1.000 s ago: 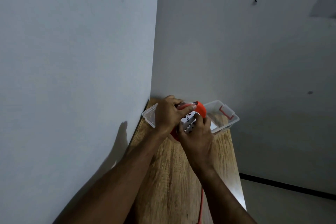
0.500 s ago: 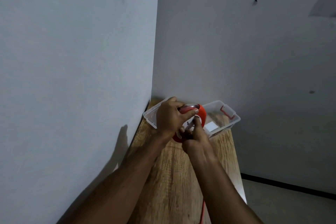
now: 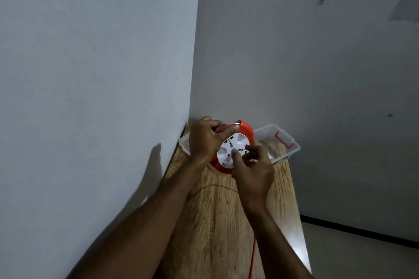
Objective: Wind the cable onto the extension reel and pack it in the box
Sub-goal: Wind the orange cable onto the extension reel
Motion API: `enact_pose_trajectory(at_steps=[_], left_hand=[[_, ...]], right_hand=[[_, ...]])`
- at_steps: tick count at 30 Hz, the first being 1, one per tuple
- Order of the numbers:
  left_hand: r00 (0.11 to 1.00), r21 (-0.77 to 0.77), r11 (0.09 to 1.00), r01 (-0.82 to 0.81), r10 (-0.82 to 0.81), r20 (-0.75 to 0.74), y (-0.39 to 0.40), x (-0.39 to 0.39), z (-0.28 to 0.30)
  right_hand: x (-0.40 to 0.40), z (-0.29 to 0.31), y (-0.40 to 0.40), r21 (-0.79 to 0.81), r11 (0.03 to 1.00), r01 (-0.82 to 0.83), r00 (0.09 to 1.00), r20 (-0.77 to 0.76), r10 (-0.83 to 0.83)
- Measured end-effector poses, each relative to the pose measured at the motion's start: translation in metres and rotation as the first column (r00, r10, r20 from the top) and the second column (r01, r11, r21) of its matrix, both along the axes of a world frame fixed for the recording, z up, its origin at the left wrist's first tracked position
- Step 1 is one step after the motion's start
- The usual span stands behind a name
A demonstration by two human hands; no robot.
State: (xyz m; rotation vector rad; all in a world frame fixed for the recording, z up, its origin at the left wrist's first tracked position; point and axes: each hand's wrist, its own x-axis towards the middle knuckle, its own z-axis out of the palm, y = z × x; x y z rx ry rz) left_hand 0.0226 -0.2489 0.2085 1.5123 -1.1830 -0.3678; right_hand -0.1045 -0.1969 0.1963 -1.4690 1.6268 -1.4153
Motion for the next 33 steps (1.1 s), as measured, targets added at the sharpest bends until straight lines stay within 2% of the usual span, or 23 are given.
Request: enact_pose_trajectory(at_steps=[2, 4, 5, 13, 17, 19, 21, 22, 23, 24, 25, 26, 27, 29, 31, 33], left_hand=[[1.000, 0.007, 1.000, 0.010, -0.010, -0.007, -0.002, -0.001, 0.000], [1.000, 0.021, 1.000, 0.023, -0.023, -0.002, -0.002, -0.005, -0.001], [1.000, 0.024, 0.999, 0.024, -0.024, 0.011, -0.002, -0.008, 0.000], [0.999, 0.018, 1.000, 0.018, -0.018, 0.028, -0.002, -0.007, 0.001], [0.996, -0.005, 0.999, 0.032, -0.031, 0.084, 0.000, -0.008, 0.005], [0.992, -0.015, 0.999, 0.044, -0.041, 0.122, 0.001, -0.009, 0.007], [0.991, -0.030, 0.999, 0.039, -0.035, 0.128, 0.002, -0.011, 0.006], [0.992, -0.040, 0.999, 0.036, -0.031, 0.123, 0.003, -0.014, 0.006], [0.990, -0.053, 0.998, 0.041, -0.034, 0.136, 0.004, -0.016, 0.004], [0.985, -0.068, 0.996, 0.055, -0.043, 0.168, 0.005, -0.018, 0.002], [0.979, -0.078, 0.995, 0.070, -0.054, 0.196, 0.004, -0.018, -0.002], [0.978, -0.085, 0.993, 0.078, -0.060, 0.202, 0.004, -0.018, -0.004], [0.980, -0.083, 0.994, 0.074, -0.057, 0.192, 0.004, -0.017, -0.004], [0.988, -0.076, 0.997, 0.031, -0.019, 0.154, 0.002, -0.013, -0.005], [0.993, -0.055, 0.998, 0.025, -0.018, 0.115, 0.002, -0.013, -0.007], [0.997, -0.035, 0.999, 0.019, -0.016, 0.073, 0.003, -0.014, -0.007]], right_hand=[[0.001, -0.006, -0.005, -0.109, 0.992, -0.056, 0.953, -0.303, 0.021], [0.004, -0.016, -0.012, -0.112, 0.989, -0.093, 0.889, -0.456, 0.032], [0.005, -0.020, -0.016, -0.102, 0.990, -0.099, 0.880, -0.473, 0.039], [0.003, -0.014, -0.029, -0.149, 0.981, -0.121, 0.948, -0.312, 0.070], [0.006, -0.011, -0.027, -0.167, 0.986, -0.017, 0.996, -0.093, 0.002], [0.011, -0.015, -0.025, -0.081, 0.996, 0.049, 0.999, 0.025, -0.048], [0.016, -0.019, -0.030, 0.136, 0.987, 0.083, 0.972, 0.208, -0.110], [0.018, -0.016, -0.036, 0.297, 0.954, 0.045, 0.905, 0.393, -0.165], [0.021, -0.009, -0.040, 0.454, 0.889, -0.066, 0.742, 0.617, -0.261], [0.022, -0.004, -0.043, 0.527, 0.824, -0.209, 0.514, 0.776, -0.366], [0.020, 0.002, -0.042, 0.527, 0.793, -0.306, 0.321, 0.841, -0.436], [0.017, 0.007, -0.039, 0.519, 0.786, -0.336, 0.222, 0.854, -0.469], [0.014, 0.015, -0.033, 0.502, 0.784, -0.365, 0.192, 0.865, -0.465], [0.009, 0.023, -0.026, 0.430, 0.794, -0.428, 0.259, 0.901, -0.349], [0.006, 0.017, -0.028, 0.412, 0.810, -0.418, 0.324, 0.900, -0.291], [0.005, 0.009, -0.027, 0.463, 0.832, -0.306, 0.484, 0.828, -0.283]])
